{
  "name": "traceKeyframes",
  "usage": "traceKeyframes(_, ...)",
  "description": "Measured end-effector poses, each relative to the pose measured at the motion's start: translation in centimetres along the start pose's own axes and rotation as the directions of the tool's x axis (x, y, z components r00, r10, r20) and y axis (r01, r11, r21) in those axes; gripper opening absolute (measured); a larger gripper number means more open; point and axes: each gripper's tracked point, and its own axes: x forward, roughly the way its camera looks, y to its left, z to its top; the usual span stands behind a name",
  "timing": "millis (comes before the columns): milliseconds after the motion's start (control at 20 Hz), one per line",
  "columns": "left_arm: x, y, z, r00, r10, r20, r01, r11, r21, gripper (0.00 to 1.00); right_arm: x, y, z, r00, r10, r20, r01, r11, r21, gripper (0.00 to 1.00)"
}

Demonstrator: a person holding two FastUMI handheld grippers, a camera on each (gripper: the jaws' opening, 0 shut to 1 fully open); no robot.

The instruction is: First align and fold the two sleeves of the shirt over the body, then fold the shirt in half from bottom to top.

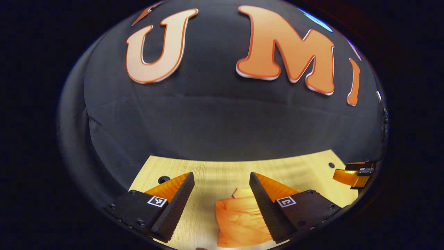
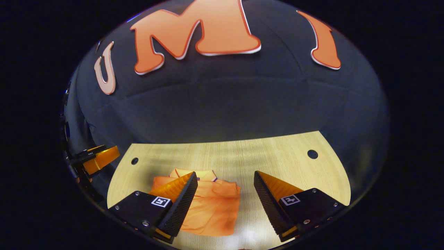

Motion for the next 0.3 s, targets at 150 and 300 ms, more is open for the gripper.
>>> traceKeyframes(150,-5.0,-1.1,2.6,0.997,-0.030,0.065,0.030,1.000,0.006,0.98,-4.9,0.5,1.6,0.996,0.024,0.084,-0.023,1.000,-0.015,0.99)
traceKeyframes(300,-10.2,-1.7,4.9,0.988,-0.033,0.150,0.033,0.999,0.006,0.98,-10.0,0.9,2.5,0.988,0.050,0.143,-0.047,0.999,-0.021,0.99)
